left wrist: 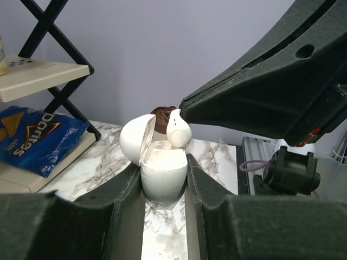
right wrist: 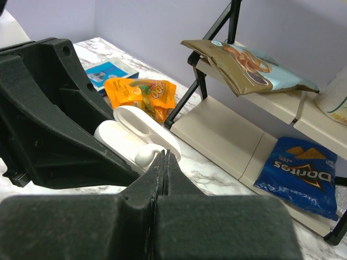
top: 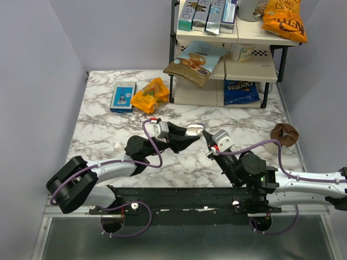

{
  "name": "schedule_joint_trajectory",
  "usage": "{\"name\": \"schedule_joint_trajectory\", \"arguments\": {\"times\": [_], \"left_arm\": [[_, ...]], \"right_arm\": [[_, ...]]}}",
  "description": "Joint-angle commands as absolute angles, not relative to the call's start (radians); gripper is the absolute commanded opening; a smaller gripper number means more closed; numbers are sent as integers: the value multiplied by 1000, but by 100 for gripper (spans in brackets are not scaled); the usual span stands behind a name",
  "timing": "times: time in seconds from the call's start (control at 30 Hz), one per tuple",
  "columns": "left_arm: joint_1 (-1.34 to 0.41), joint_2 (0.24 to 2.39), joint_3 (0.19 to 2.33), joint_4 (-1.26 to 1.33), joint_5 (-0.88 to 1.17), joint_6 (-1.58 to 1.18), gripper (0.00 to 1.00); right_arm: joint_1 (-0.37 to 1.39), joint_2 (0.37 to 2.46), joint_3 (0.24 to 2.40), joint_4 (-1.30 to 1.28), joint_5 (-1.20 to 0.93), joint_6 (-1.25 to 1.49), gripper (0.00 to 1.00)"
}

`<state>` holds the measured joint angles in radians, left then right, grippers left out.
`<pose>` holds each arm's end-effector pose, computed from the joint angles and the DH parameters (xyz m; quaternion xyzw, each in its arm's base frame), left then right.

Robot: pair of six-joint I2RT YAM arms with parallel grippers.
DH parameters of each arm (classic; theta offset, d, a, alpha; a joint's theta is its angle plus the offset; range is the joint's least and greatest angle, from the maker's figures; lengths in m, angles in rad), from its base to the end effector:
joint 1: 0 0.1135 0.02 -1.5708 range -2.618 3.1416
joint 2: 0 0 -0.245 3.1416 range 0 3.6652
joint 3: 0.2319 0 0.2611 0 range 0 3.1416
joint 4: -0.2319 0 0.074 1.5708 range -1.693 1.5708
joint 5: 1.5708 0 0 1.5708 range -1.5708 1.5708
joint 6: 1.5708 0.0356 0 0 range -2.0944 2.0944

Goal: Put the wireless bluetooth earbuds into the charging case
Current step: Place the earbud in the charging case.

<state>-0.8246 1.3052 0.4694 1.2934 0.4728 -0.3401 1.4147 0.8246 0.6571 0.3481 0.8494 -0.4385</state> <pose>0.1683 -0.2059 0.2483 0.3163 0.4509 -0.5573 0.6213 0.0591 0.2035 0.3277 -0.2766 0.6035 0.0951 0.7418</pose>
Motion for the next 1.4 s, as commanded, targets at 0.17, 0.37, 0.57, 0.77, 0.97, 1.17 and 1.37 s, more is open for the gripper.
{"name": "schedule_joint_trajectory", "arguments": {"times": [0.17,0.37,0.57,0.77,0.97,1.17,1.37], "left_arm": [[-825,1276,497,1549,506,-331,0],[-831,1278,503,1551,508,-336,0],[-836,1276,499,1551,506,-339,0],[-839,1279,503,1554,503,-339,0],[-839,1273,508,1543,489,-324,0],[-839,1273,511,1537,477,-310,0],[-839,1273,505,1537,465,-302,0]], "right_arm": [[1425,838,657,399,880,-446,1],[1425,847,652,410,893,-451,1],[1425,850,652,425,910,-463,1],[1425,864,652,425,911,-465,1],[1427,856,643,396,884,-446,1],[1433,828,640,374,856,-437,1],[1434,807,647,365,873,-430,34]]}}
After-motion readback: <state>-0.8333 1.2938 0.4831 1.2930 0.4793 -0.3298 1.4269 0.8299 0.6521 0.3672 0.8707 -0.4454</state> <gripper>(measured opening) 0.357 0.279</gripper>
